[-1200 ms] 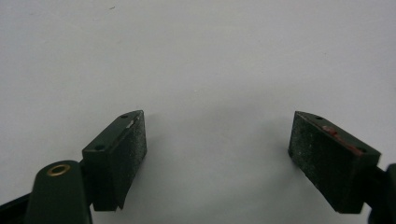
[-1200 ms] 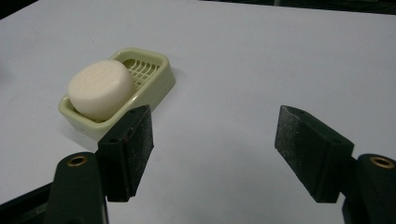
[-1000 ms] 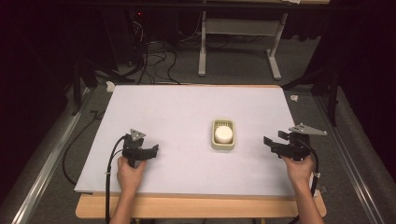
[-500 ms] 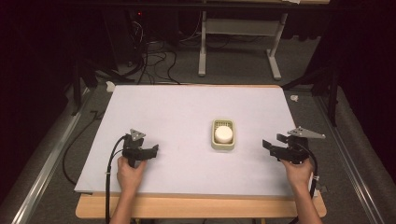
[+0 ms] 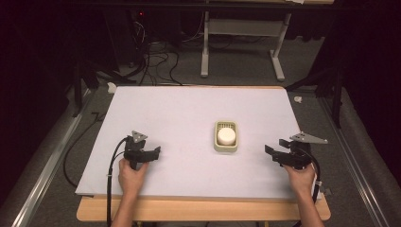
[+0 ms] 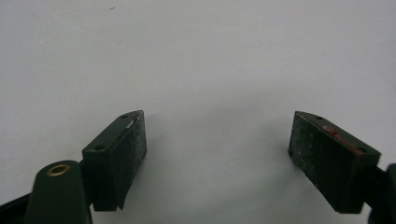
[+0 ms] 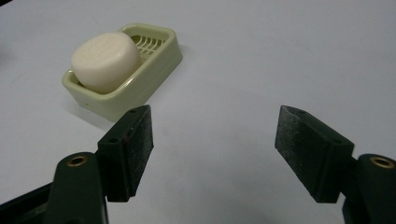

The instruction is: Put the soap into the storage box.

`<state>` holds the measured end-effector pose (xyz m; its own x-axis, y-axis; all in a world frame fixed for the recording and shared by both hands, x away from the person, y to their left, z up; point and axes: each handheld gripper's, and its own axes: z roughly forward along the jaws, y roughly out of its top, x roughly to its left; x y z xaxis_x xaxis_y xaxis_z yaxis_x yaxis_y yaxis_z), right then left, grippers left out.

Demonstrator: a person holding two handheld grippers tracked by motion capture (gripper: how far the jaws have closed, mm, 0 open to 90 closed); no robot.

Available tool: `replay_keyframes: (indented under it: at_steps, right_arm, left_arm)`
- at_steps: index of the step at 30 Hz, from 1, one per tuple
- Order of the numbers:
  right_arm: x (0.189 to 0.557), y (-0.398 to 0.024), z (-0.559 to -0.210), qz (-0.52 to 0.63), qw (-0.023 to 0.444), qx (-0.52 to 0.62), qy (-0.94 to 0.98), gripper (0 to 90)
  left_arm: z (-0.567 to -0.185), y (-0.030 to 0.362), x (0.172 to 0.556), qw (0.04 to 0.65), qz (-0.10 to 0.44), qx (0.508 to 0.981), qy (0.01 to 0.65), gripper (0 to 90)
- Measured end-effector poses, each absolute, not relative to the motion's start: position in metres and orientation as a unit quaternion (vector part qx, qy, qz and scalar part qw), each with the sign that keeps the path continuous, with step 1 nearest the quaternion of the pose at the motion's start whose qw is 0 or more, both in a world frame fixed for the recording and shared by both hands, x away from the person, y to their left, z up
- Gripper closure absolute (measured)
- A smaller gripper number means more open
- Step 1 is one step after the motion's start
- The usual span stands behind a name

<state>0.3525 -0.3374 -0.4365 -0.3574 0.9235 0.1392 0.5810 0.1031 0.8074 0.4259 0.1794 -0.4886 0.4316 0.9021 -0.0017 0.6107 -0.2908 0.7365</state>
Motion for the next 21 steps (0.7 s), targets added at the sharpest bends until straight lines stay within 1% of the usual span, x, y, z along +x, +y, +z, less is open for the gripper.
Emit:
replay_keyframes:
  at_steps: [21]
  right_arm:
    - [0.351, -0.332, -0.45, 0.411, 0.196, 0.53, 0.716, 28.3]
  left_arm:
    - [-0.489, 0.179, 0.426, 0.341, 0.215, 0.774, 0.488, 19.6]
